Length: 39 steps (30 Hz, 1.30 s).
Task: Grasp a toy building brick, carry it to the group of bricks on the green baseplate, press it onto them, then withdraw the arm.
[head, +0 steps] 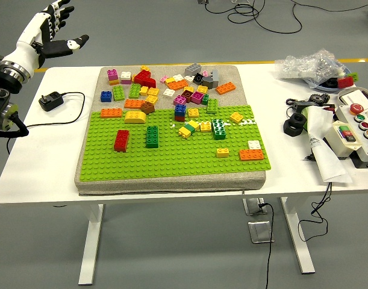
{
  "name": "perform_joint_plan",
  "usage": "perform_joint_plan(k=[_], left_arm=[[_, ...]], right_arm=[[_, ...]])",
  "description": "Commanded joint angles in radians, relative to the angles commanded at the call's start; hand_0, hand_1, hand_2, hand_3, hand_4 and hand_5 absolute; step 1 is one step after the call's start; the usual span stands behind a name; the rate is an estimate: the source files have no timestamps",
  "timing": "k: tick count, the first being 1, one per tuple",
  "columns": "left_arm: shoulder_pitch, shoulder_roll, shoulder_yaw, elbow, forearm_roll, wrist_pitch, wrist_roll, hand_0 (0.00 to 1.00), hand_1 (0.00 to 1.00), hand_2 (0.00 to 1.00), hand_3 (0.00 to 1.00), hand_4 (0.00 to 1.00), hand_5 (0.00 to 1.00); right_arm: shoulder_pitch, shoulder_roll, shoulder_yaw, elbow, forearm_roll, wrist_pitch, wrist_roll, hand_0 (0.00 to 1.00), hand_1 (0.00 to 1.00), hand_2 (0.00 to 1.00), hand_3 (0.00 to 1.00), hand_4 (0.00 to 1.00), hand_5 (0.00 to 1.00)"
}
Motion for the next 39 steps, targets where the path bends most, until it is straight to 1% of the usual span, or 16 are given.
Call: perform_joint_plan(k=[3,4,5,6,7,9,12,16,20,22,24,25,29,31,36,39], left_arm=[[0.002,0.002,0.001,-0.004,0.01,0.001,0.001,0.986,0.998,0.938,0.998,0.73,0.002],[0.006,0.007,0.001,-0.014,0.034,0.005,0.004,0.986,0.998,0.938,0.998,0.73,0.002],[0.011,0.013,0.002,-0.03,0.082,0.01,0.008,0.986,0.998,0.938,0.998,0.73,0.002],[0.013,0.016,0.004,-0.039,0.102,0.014,0.011,0.986,0.998,0.938,0.998,0.73,0.002],[0.015,0.019,0.007,-0.051,0.139,0.018,0.014,0.98,0.994,0.893,0.997,0.73,0.002],[0.017,0.023,0.014,-0.064,0.188,0.023,0.019,0.98,0.994,0.893,0.997,0.73,0.002],[0.022,0.03,0.03,-0.086,0.308,0.031,0.029,0.98,0.994,0.893,0.997,0.73,0.002],[0.026,0.034,0.046,-0.101,0.467,0.03,0.038,0.98,0.991,0.874,0.98,0.714,0.002],[0.03,0.039,0.065,-0.12,0.599,0.005,0.051,0.98,0.99,0.859,0.971,0.714,0.002],[0.031,0.04,0.069,-0.123,0.631,-0.001,0.053,0.98,0.99,0.859,0.971,0.714,0.002],[0.037,0.042,0.089,-0.133,0.682,-0.026,0.059,0.98,0.99,0.859,0.971,0.714,0.002],[0.039,0.042,0.097,-0.135,0.702,-0.033,0.061,0.977,0.974,0.825,0.94,0.715,0.002],[0.045,0.04,0.129,-0.144,0.772,-0.071,0.071,0.977,0.974,0.825,0.94,0.715,0.002],[0.045,0.038,0.151,-0.146,0.795,-0.088,0.074,0.974,0.959,0.805,0.924,0.718,0.002],[0.044,0.033,0.195,-0.139,0.818,-0.115,0.08,0.974,0.959,0.805,0.924,0.718,0.002],[0.04,0.027,0.231,-0.124,0.824,-0.147,0.085,0.973,0.962,0.802,0.923,0.718,0.002]], right_arm=[[0.0,0.0,0.0,0.0,-0.001,0.0,0.0,0.777,0.705,0.749,0.764,0.998,0.774],[-0.001,0.0,0.0,0.0,-0.001,0.0,0.0,0.777,0.705,0.749,0.764,0.998,0.774],[-0.002,-0.001,0.0,0.0,-0.002,0.001,0.0,0.777,0.705,0.749,0.764,0.998,0.774],[-0.002,-0.001,0.001,0.0,-0.003,0.001,-0.001,0.777,0.705,0.749,0.764,0.998,0.774],[-0.003,-0.001,0.002,0.0,-0.004,0.001,-0.001,0.777,0.705,0.749,0.764,0.998,0.774],[-0.003,-0.002,0.003,0.0,-0.004,0.0,-0.001,0.777,0.705,0.749,0.764,0.998,0.774],[-0.002,-0.002,0.003,0.0,-0.002,0.0,0.0,0.777,0.705,0.749,0.764,0.998,0.774],[-0.001,-0.002,0.004,0.0,-0.001,-0.001,0.0,0.777,0.706,0.749,0.764,0.998,0.774],[-0.002,-0.002,0.006,0.0,0.0,-0.001,0.0,0.777,0.705,0.748,0.764,0.998,0.775],[-0.002,-0.002,0.006,0.0,0.0,-0.001,0.0,0.777,0.705,0.748,0.764,0.998,0.775],[-0.003,-0.003,0.007,0.0,-0.001,-0.001,-0.001,0.777,0.705,0.748,0.764,0.998,0.775],[-0.003,-0.003,0.007,0.0,-0.001,-0.001,-0.001,0.777,0.705,0.748,0.764,0.998,0.774],[-0.003,-0.003,0.008,0.0,-0.001,-0.001,0.0,0.777,0.705,0.748,0.764,0.998,0.774],[-0.003,-0.003,0.008,0.0,-0.002,-0.001,0.0,0.777,0.706,0.748,0.764,0.998,0.774],[-0.002,-0.005,0.009,0.0,-0.002,-0.001,0.0,0.777,0.706,0.748,0.764,0.998,0.774],[-0.001,-0.005,0.01,0.0,-0.002,-0.001,0.0,0.777,0.706,0.749,0.764,0.998,0.774]])
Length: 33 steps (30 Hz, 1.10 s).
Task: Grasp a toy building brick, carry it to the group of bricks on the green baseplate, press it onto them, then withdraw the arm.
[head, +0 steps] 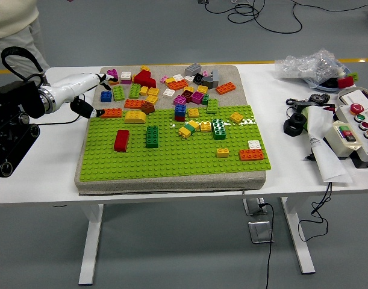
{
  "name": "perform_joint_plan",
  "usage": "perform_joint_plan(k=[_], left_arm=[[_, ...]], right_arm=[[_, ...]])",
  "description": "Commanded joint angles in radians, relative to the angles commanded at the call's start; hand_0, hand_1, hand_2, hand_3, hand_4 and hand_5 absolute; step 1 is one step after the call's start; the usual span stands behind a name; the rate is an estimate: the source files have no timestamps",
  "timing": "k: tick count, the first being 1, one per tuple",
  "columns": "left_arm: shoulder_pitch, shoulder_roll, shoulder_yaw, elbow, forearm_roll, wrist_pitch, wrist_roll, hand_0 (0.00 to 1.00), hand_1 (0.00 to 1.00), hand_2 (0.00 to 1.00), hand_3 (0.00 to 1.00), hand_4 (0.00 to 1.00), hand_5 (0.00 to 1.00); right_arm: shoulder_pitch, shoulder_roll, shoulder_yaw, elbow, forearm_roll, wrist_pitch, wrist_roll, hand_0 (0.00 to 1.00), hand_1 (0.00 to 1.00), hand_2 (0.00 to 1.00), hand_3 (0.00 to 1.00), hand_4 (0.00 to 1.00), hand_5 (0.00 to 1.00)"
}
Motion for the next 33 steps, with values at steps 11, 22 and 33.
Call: perform_joint_plan(k=[11,22,33], left_arm=[[-0.017,-0.017,0.091,0.031,-0.015,-0.093,0.004,0.998,0.991,0.862,0.96,0.777,0.002],[-0.027,-0.029,0.134,0.041,-0.062,-0.091,-0.007,0.998,0.998,0.925,0.998,0.869,0.019],[-0.054,-0.048,0.212,0.083,-0.096,-0.05,-0.013,0.998,0.998,0.946,0.998,0.864,0.013]], right_arm=[[0.001,-0.001,0.001,0.0,-0.001,0.0,-0.001,0.777,0.705,0.749,0.764,0.998,0.774],[0.002,-0.001,0.002,0.0,-0.002,0.001,-0.003,0.776,0.706,0.749,0.764,0.998,0.774],[0.005,-0.002,0.001,0.0,-0.002,0.001,-0.002,0.776,0.706,0.749,0.764,0.998,0.774]])
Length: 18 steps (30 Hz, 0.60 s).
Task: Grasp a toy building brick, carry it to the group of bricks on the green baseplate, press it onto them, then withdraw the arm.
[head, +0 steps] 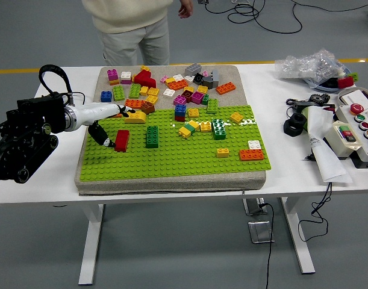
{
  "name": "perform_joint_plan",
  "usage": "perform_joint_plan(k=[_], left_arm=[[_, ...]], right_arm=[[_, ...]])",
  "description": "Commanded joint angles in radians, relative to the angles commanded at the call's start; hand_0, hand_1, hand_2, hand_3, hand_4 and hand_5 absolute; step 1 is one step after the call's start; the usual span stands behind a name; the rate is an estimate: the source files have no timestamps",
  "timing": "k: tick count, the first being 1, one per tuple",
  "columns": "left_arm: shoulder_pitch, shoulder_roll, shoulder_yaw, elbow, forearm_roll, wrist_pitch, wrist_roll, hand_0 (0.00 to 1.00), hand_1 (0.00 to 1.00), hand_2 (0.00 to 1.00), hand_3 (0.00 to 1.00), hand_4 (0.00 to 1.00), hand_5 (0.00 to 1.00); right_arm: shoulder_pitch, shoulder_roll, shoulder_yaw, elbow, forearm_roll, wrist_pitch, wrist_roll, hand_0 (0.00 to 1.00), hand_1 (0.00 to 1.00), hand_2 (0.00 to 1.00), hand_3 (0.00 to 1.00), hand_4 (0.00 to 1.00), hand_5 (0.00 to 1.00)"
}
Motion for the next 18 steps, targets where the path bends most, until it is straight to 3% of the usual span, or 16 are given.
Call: perform_joint_plan(k=[8,18], left_arm=[[-0.023,-0.02,0.08,0.053,-0.051,0.062,-0.01,0.998,0.998,0.889,0.998,0.815,0.002],[-0.047,-0.048,0.162,0.136,-0.103,0.072,-0.009,0.998,0.998,0.888,0.996,0.81,0.002]], right_arm=[[0.001,-0.001,-0.003,0.0,-0.001,0.001,0.0,0.776,0.706,0.749,0.764,0.998,0.776],[0.004,0.0,-0.008,0.0,-0.001,0.001,0.0,0.775,0.706,0.749,0.764,0.998,0.777]])
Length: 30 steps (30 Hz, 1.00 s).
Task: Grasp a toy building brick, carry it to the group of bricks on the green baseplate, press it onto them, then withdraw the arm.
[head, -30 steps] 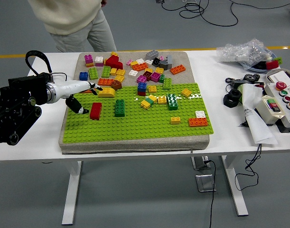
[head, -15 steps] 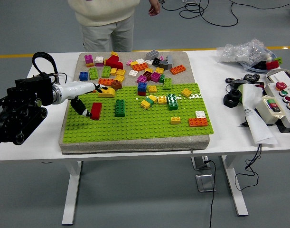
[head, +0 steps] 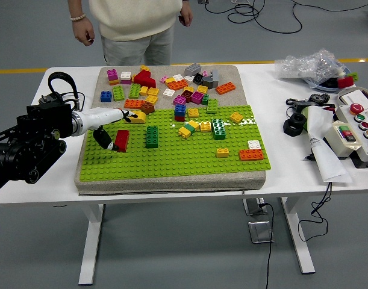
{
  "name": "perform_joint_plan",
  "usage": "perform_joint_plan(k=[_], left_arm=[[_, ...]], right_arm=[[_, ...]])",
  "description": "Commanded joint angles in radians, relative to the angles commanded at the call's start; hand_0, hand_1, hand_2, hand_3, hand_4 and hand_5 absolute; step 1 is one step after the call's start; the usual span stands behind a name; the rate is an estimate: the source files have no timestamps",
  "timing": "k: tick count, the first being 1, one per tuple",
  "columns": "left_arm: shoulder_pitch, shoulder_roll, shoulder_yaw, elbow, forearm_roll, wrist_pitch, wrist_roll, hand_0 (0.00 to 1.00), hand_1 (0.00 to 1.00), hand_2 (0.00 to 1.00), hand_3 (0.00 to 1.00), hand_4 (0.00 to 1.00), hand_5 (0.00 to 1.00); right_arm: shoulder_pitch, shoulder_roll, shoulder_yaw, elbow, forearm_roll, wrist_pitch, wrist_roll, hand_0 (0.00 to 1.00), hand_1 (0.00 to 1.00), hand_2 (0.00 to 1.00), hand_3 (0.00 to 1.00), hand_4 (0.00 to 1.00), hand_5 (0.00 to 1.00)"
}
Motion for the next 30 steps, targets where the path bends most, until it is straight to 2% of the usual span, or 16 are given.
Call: perform_joint_plan(k=[1,8,18,30], left_arm=[[-0.003,-0.003,0.012,0.01,-0.007,0.002,0.0,0.998,0.998,0.881,0.99,0.85,0.014],[-0.013,-0.014,0.049,0.055,-0.034,0.016,-0.001,0.998,0.998,0.879,0.989,0.849,0.014],[-0.022,-0.036,0.089,0.11,-0.083,0.063,-0.006,0.998,0.998,0.873,0.985,0.849,0.017],[-0.034,-0.065,0.135,0.155,-0.137,0.074,-0.009,0.998,0.987,0.856,0.974,0.846,0.017]], right_arm=[[0.0,0.0,-0.001,0.0,0.0,0.0,0.0,0.777,0.706,0.749,0.764,0.998,0.777],[0.001,-0.001,-0.002,0.0,-0.001,0.0,0.0,0.776,0.705,0.749,0.764,0.998,0.777],[0.002,0.001,-0.006,0.0,0.002,0.0,0.001,0.776,0.705,0.748,0.764,0.998,0.777],[0.005,0.001,-0.007,0.0,0.005,0.0,0.0,0.777,0.705,0.75,0.764,0.998,0.777]])
